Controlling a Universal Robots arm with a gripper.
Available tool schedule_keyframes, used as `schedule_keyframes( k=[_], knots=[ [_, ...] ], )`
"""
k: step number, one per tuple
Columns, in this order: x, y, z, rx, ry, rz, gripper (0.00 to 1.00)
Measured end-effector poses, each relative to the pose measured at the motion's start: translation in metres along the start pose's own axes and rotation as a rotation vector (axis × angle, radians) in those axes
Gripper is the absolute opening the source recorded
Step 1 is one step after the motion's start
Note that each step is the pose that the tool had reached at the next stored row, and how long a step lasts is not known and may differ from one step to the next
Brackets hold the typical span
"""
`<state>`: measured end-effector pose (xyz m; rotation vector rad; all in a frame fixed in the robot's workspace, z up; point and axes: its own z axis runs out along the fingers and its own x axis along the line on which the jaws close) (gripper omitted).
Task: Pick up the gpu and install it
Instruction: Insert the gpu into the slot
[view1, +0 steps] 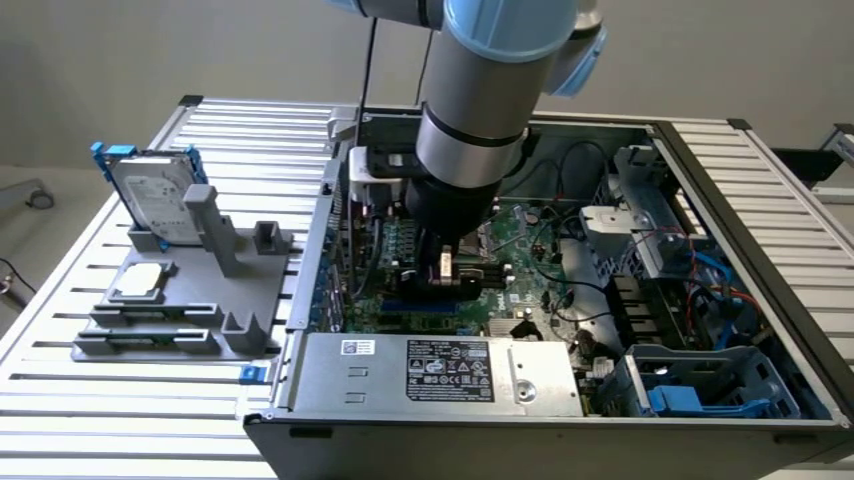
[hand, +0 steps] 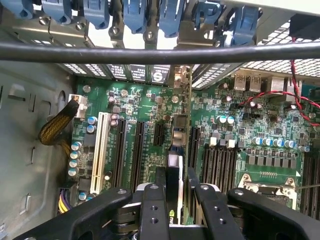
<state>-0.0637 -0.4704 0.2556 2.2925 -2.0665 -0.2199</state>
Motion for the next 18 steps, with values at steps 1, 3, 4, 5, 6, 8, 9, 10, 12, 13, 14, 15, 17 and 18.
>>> schedule_keyframes(
  k=[1,3,4,5,6,8,9,10,12,13,14,15,17,18],
  knots=[
    [0.0001,-0.0004,-0.0002,-0.0009,0.0002,0.0,0.27],
    [0.0003,-0.0023,-0.0005,-0.0039,0.0,0.0,0.27],
    [0.0003,-0.0032,-0.0006,-0.0055,-0.0003,0.0,0.27],
    [0.0003,-0.0036,-0.0005,-0.0069,-0.0006,0.0,0.27],
    [0.0004,-0.0037,-0.0006,-0.0089,-0.0007,0.001,0.27],
    [0.0003,-0.0037,-0.0005,-0.0157,-0.0014,0.001,0.27],
    [0.0003,-0.0038,-0.0004,-0.0187,-0.0018,0.001,0.27],
    [0.0004,-0.0038,-0.0004,-0.021,-0.002,0.001,0.27],
    [0.0004,-0.0042,-0.0003,-0.0242,-0.0022,0.002,0.27],
    [0.0005,-0.0044,-0.0002,-0.025,-0.0024,0.002,0.27],
    [0.0005,-0.0046,-0.0001,-0.0256,-0.0024,0.002,0.27],
    [0.0005,-0.0048,0.0,-0.0261,-0.0025,0.002,0.27],
    [0.0006,-0.0051,0.0004,-0.0269,-0.0026,0.002,0.27],
    [0.0007,-0.0053,0.0006,-0.027,-0.0027,0.002,0.27]
  ],
)
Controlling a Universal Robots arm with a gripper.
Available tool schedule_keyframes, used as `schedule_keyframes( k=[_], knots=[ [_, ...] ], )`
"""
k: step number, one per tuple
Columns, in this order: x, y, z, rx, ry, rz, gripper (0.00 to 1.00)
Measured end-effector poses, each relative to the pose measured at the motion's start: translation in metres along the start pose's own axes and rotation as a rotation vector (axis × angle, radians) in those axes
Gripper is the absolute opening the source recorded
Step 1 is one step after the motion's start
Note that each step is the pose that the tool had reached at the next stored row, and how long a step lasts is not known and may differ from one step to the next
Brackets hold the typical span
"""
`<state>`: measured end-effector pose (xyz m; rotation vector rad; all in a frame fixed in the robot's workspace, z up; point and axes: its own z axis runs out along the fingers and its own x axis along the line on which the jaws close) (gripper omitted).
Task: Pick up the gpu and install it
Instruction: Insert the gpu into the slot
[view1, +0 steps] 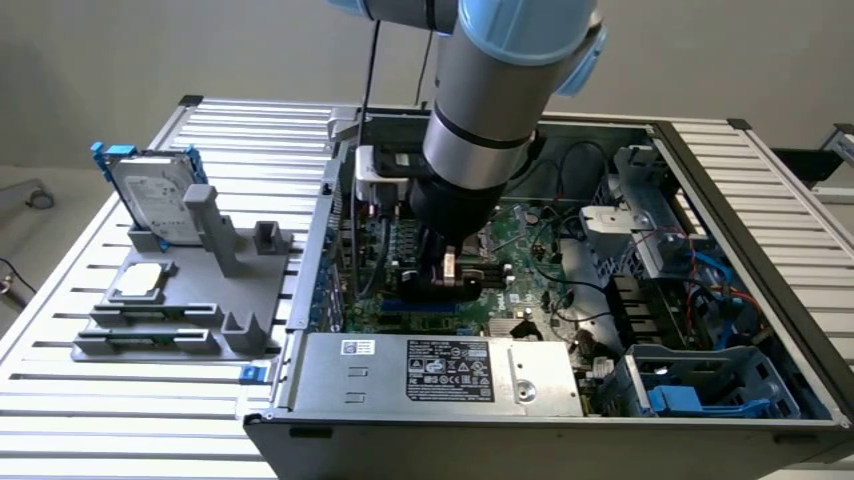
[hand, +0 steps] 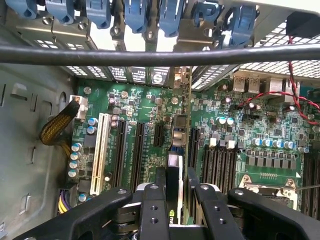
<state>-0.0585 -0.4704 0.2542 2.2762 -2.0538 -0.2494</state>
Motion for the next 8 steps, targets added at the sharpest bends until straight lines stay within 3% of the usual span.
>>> schedule_keyframes(
  k=[8],
  knots=[
    [0.0002,-0.0011,0.0022,-0.0012,-0.0001,0.0,0.27]
  ],
)
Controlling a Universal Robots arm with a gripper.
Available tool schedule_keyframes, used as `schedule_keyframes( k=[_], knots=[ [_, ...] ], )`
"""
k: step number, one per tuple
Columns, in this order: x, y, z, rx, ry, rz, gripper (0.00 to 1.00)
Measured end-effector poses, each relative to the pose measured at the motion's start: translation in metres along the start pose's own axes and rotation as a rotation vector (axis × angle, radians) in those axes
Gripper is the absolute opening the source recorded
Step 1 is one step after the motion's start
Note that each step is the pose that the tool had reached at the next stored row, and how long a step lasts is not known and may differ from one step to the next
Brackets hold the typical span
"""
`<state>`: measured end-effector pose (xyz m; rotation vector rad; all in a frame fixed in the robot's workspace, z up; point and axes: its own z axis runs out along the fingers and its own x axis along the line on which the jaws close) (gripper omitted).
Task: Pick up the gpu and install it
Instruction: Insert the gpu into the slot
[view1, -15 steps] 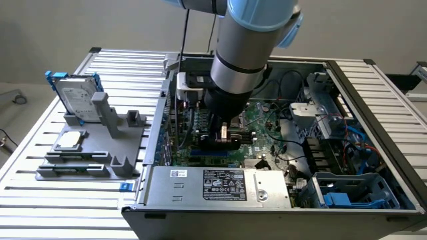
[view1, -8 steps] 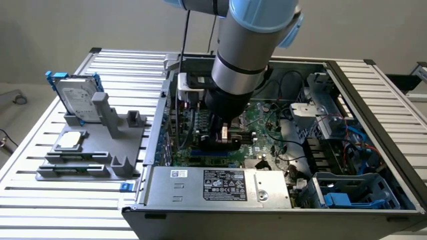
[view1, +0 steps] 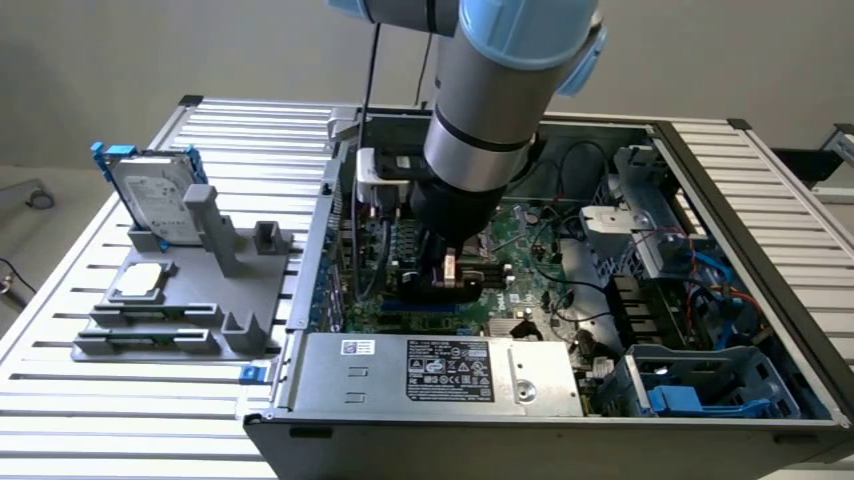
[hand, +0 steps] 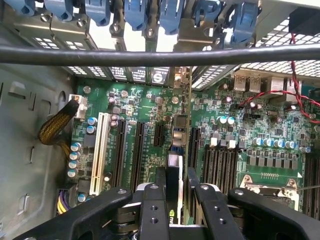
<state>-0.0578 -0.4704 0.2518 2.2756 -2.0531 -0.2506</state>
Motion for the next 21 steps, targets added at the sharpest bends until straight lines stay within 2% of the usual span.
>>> schedule_keyframes(
  k=[21],
  knots=[
    [0.0006,-0.0027,0.0047,-0.0095,0.0012,0.003,0.27]
  ],
)
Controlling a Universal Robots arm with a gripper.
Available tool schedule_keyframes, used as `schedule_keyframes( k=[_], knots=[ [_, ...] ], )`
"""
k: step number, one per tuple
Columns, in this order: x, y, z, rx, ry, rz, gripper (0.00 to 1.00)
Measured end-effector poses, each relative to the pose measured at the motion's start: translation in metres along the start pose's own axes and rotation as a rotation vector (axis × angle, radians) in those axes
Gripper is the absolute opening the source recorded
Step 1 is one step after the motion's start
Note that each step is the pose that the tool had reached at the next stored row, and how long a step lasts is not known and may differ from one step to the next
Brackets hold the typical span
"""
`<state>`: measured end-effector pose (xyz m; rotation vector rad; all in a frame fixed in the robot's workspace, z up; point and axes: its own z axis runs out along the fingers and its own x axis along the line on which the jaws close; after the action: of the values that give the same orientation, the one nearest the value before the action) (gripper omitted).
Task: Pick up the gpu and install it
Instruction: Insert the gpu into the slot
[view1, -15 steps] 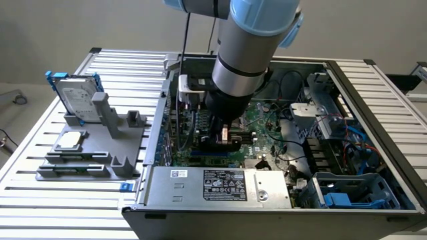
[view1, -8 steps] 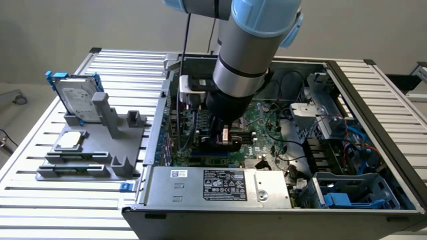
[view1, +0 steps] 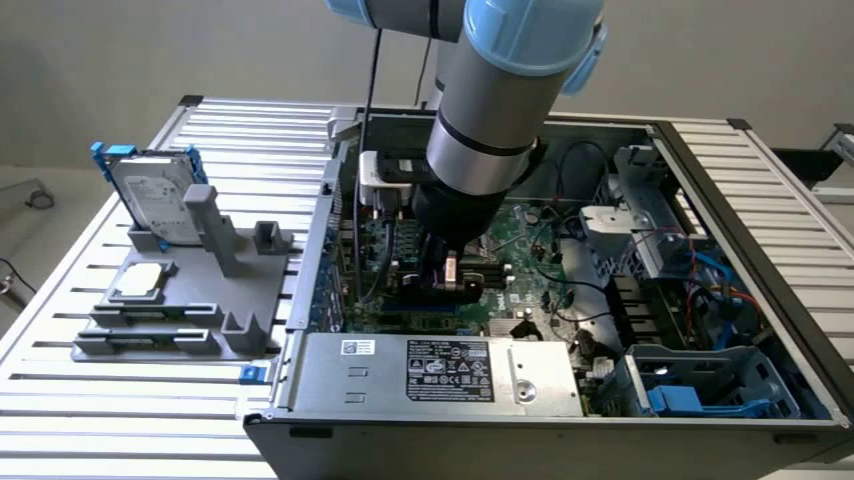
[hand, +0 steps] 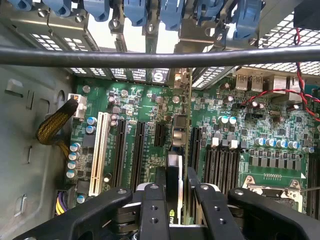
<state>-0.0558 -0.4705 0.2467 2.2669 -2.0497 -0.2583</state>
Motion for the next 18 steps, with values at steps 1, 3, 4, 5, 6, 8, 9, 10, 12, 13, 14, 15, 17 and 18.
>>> schedule_keyframes(
  k=[1,3,4,5,6,8,9,10,12,13,14,15,17,18],
  knots=[
    [0.0,0.0,0.0002,-0.0006,0.0,0.001,0.27],
    [0.0,0.0,0.0003,-0.0011,0.0,0.005,0.27],
    [0.0,0.0,0.0004,-0.0011,-0.0002,0.008,0.27],
    [0.0,0.0,0.0004,-0.001,-0.0004,0.011,0.27],
    [0.0,0.0,0.0004,-0.0009,-0.0004,0.012,0.27],
    [0.0,-0.0001,0.0004,-0.0007,-0.0003,0.015,0.27],
    [0.0,0.0,0.0004,-0.0007,-0.0001,0.016,0.27],
    [0.0,-0.0001,0.0004,-0.0006,0.0001,0.016,0.27],
    [0.0,-0.0001,0.0004,-0.0007,0.0006,0.017,0.27],
    [0.0,-0.0001,0.0003,-0.0006,0.0007,0.017,0.27],
    [-0.0001,0.0,0.0001,-0.0006,0.0009,0.017,0.27],
    [-0.0001,0.0,0.0,-0.0005,0.0011,0.018,0.27],
    [-0.0001,0.0001,-0.0004,-0.0005,0.0017,0.018,0.27],
    [-0.0001,0.0001,-0.0009,-0.0006,0.0021,0.018,0.27]
  ],
)
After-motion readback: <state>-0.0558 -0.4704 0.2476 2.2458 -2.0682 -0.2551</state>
